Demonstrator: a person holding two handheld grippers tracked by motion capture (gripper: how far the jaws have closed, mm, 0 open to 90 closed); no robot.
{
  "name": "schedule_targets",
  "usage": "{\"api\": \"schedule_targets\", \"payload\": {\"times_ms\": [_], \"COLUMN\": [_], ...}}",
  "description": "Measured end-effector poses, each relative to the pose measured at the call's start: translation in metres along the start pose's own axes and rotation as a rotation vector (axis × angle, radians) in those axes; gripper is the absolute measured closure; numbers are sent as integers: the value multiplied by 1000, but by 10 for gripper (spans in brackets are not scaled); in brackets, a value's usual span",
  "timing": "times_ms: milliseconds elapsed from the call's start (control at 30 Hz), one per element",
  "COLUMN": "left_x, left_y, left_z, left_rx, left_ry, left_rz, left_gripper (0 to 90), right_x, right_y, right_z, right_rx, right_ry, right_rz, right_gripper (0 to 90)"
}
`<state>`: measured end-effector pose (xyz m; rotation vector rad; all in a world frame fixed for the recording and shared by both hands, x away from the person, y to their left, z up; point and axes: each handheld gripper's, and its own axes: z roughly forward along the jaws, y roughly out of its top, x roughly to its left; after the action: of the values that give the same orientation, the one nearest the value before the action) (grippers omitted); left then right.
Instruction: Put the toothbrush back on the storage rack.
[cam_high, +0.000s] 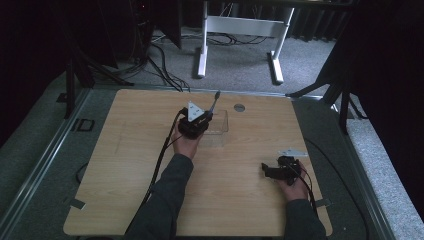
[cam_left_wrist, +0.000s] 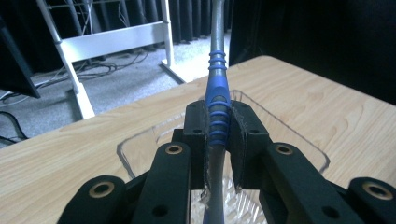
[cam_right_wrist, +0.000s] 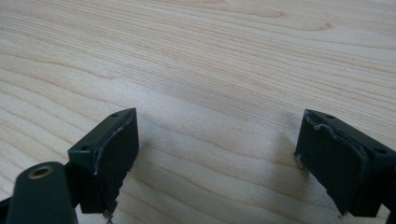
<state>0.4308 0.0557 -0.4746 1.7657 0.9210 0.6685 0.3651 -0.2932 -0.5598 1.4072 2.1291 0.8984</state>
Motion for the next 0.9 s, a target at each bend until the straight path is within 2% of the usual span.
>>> {"api": "schedule_targets", "payload": {"times_ms": [167,300,367,433,467,500,667,900], "left_x": [-4,-7,-6,-6,-4,-4,0,15], "left_y": [-3,-6,-8,-8,-9,-9,-6,-4], "left_z": [2,4,3,2,0,-2,-13,-30], "left_rx": [41,75,73,70,62,58,37,10], "left_ry": [8,-2,-6,-4,-19,-23,-31,-21], "left_rz": [41,55,43,39,20,15,16,-43], "left_gripper": [780,779,760,690,690,642,573,514], "right_x": [0,0,0,0,0,0,0,0], "right_y": [0,0,0,0,0,0,0,0], "right_z": [0,0,0,0,0,0,0,0], "right_rx": [-1,0,0,0,0,0,0,0], "right_ry": [0,1,1,1,-1,0,0,0], "right_rz": [1,2,2,1,2,1,1,0], "right_gripper": [127,127,127,127,127,127,127,127]}}
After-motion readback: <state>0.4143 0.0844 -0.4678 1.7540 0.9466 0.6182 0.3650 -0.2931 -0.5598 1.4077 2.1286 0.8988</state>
